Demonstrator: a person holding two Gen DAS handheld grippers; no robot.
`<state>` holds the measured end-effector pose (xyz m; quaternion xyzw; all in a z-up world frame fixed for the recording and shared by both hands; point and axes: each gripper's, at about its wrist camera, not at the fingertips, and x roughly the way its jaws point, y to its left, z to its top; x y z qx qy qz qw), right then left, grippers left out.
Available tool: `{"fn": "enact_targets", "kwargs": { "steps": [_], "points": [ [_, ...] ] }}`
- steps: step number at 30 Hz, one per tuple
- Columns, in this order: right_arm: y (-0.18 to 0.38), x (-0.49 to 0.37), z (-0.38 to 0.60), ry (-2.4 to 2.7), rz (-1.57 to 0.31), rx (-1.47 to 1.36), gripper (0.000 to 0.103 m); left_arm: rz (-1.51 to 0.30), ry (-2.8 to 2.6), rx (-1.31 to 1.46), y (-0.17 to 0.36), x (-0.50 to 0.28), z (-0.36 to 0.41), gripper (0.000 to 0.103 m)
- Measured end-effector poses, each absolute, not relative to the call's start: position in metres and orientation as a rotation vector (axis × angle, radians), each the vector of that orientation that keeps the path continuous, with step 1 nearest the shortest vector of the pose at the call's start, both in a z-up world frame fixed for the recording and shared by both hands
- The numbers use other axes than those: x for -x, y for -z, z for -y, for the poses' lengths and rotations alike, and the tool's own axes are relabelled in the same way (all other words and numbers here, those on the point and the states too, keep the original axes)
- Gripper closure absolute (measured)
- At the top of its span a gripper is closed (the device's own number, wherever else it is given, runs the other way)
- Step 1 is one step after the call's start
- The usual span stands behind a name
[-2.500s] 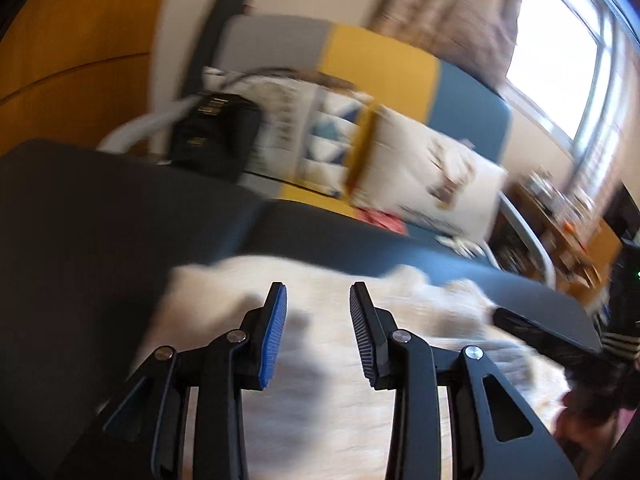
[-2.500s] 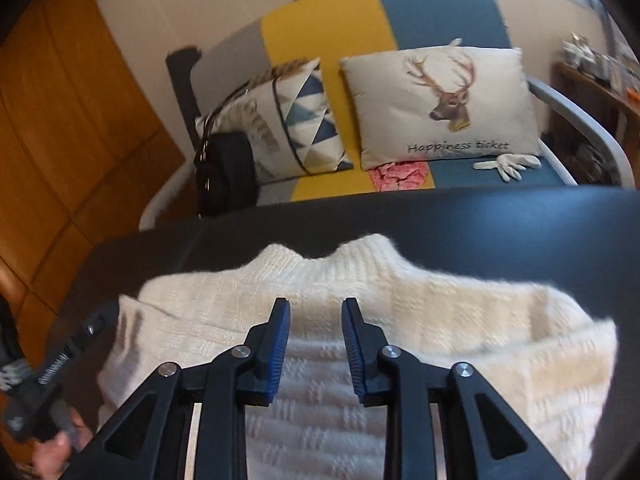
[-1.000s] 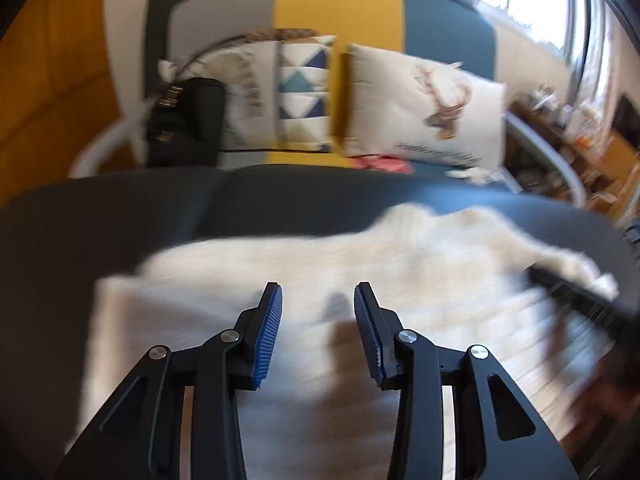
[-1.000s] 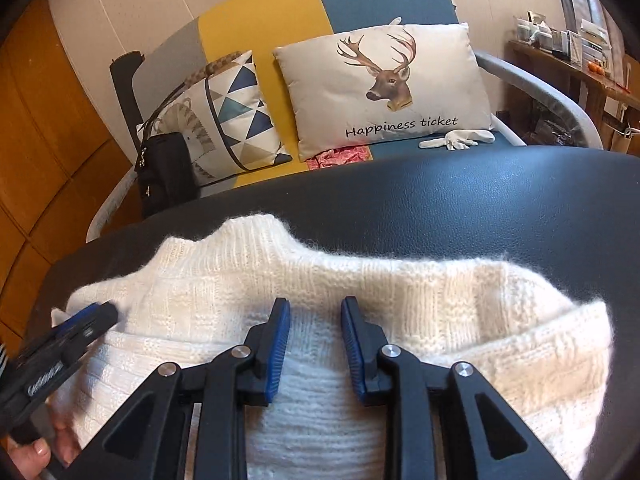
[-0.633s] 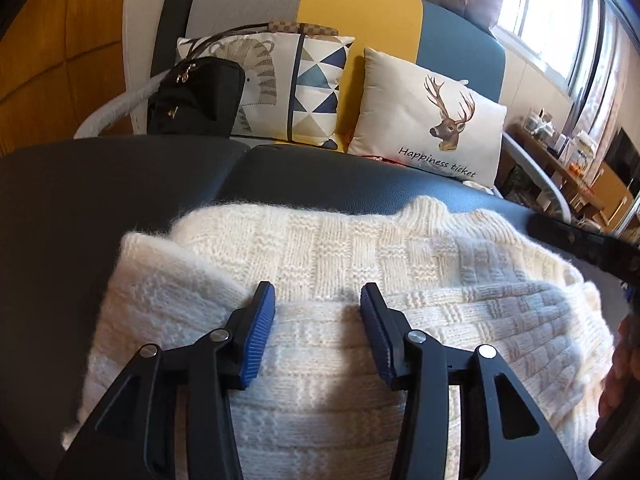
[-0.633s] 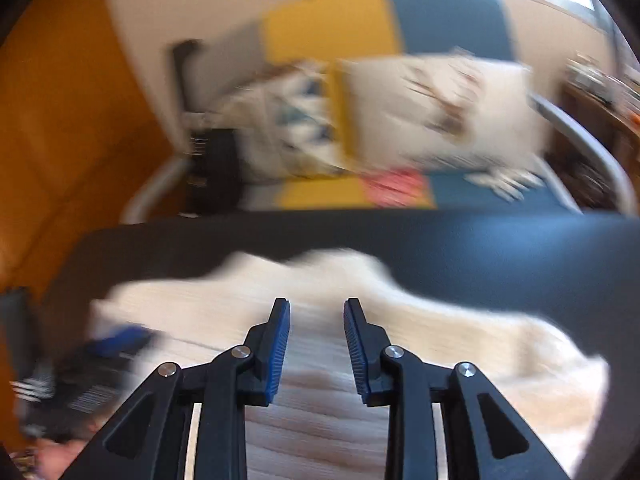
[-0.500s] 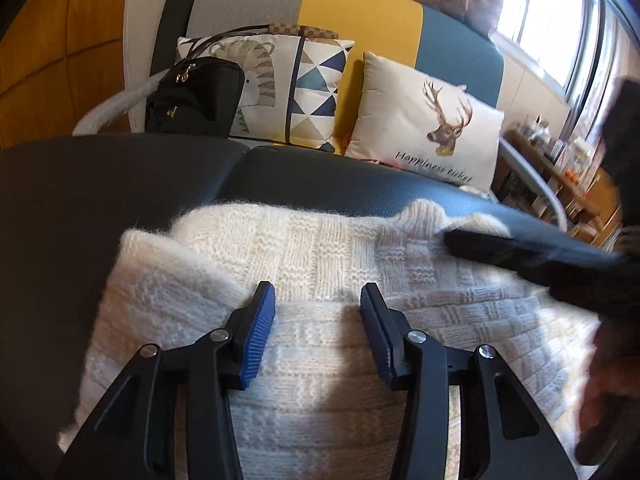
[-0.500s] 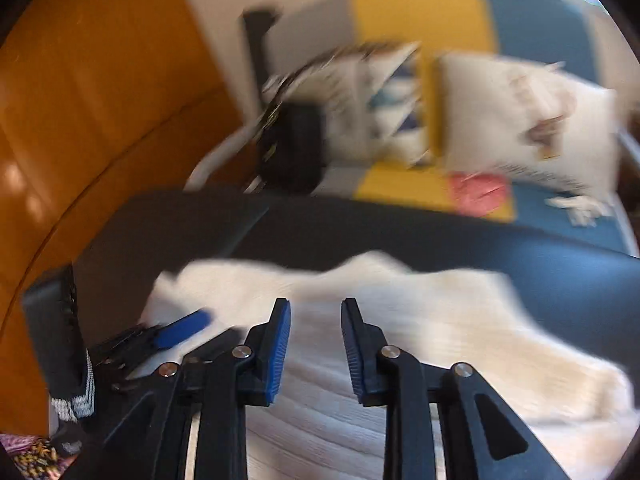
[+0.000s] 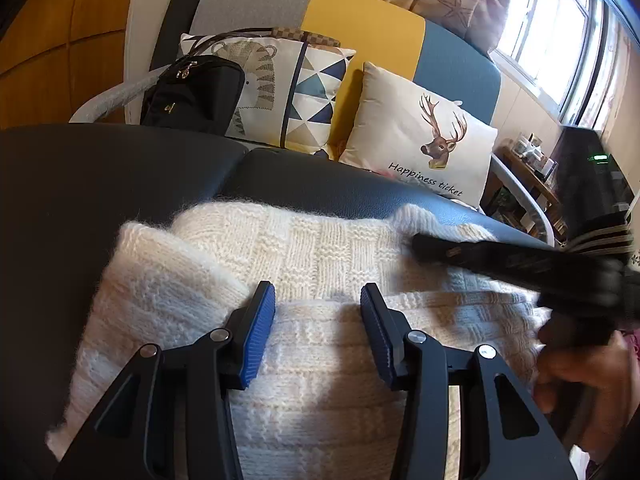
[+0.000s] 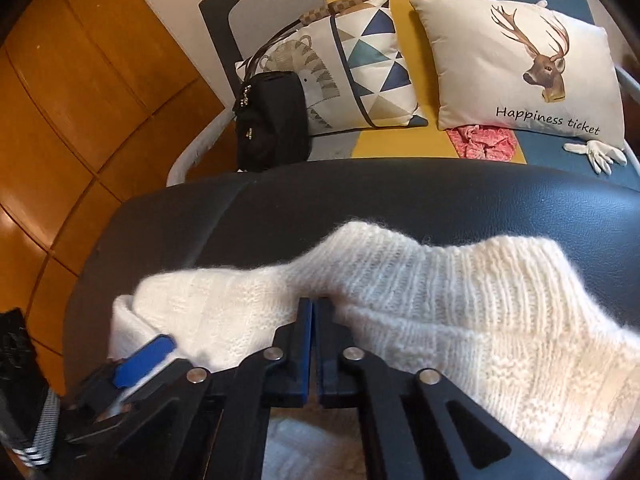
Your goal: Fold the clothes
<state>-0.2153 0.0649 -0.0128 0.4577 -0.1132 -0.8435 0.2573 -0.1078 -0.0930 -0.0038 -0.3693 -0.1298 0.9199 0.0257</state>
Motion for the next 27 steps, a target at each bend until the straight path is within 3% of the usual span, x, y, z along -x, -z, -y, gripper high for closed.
{"fn": "enact_targets", "kwargs": {
  "steps": [3, 7, 12, 15, 17, 20, 24, 27],
  "points": [
    [-0.01, 0.19, -0.093, 2.404, 0.323, -1.145, 0.091, 0.4, -2.845, 1.141, 0.004, 0.108, 0.095, 0.055],
    [-0.001, 0.19, -0.126, 2.523, 0.218, -1.283, 0.09, 0.397, -2.847, 1.142, 0.004, 0.108, 0.094, 0.055],
    [0.013, 0.193, -0.152, 2.61, 0.169, -1.282, 0.103, 0.384, -2.85, 1.146, 0.004, 0.108, 0.093, 0.055],
    [0.011, 0.194, -0.151, 2.631, 0.175, -1.282, 0.103, 0.38, -2.852, 1.145, 0.004, 0.107, 0.092, 0.055],
    [0.005, 0.189, -0.156, 2.616, 0.205, -1.276, 0.1, 0.376, -2.855, 1.146, 0.005, 0.107, 0.092, 0.055],
    [-0.015, 0.165, -0.169, 2.656, 0.314, -1.206, 0.081, 0.365, -2.86, 1.149, 0.004, 0.108, 0.091, 0.055],
    [-0.026, 0.123, -0.178, 2.667, 0.368, -1.179, 0.08, 0.349, -2.866, 1.155, 0.004, 0.108, 0.089, 0.055],
    [-0.016, 0.107, -0.178, 2.699, 0.288, -1.232, 0.082, 0.335, -2.87, 1.16, 0.003, 0.108, 0.088, 0.055]
  ]
}}
